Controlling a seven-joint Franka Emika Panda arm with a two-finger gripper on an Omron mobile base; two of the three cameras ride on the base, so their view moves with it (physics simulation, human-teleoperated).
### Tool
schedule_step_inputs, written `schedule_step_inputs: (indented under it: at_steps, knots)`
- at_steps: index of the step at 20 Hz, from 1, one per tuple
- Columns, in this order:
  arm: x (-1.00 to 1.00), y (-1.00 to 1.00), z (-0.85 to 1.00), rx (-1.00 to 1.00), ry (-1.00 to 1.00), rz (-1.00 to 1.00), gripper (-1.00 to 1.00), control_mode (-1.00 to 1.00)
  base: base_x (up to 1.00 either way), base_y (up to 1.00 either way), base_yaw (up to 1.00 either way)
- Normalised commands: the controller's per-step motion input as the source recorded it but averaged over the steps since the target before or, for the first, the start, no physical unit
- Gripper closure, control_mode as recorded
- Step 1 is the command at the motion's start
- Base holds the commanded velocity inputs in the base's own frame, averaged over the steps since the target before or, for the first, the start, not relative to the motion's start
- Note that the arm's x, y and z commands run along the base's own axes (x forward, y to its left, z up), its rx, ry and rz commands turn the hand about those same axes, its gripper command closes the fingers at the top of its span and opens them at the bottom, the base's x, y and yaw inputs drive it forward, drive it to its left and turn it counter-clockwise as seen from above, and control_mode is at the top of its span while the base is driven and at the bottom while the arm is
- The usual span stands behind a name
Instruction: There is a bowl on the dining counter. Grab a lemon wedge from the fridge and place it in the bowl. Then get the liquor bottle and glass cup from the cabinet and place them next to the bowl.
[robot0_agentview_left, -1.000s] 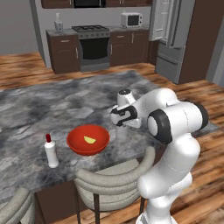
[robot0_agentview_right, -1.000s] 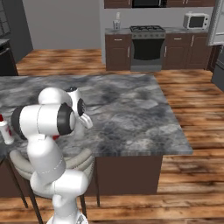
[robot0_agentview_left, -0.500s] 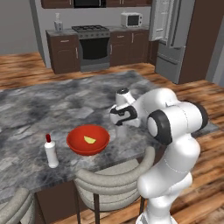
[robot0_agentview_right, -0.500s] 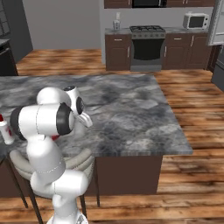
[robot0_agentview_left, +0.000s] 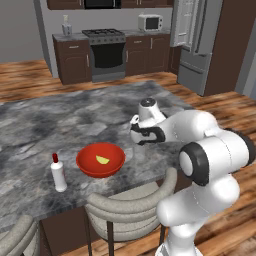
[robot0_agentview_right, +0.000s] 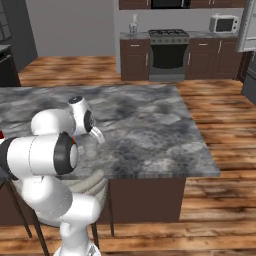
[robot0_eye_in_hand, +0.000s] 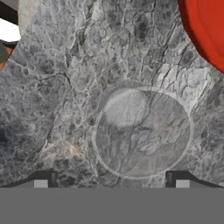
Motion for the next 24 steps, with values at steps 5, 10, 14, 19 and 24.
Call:
schedule_step_inputs:
  at_steps: [5, 10, 14, 19, 24]
  knots:
    - [-0.41, -0.28, 0.63, 0.05, -0.17, 0.0, -1.0, -1.0, 0.0, 0.0, 0.0]
    - [-0.68, -0.34, 0.68, 0.08, -0.19, 0.01, -1.0, -1.0, 0.0, 0.0, 0.0]
    - [-0.85, -0.22, 0.74, 0.08, -0.27, 0.05, -1.0, -1.0, 0.0, 0.0, 0.0]
    - [-0.88, -0.12, 0.84, 0.05, -0.32, 0.09, -1.0, -1.0, 0.0, 0.0, 0.0]
    - [-0.88, -0.04, 0.82, 0.02, -0.33, 0.14, -1.0, -1.0, 0.0, 0.0, 0.0]
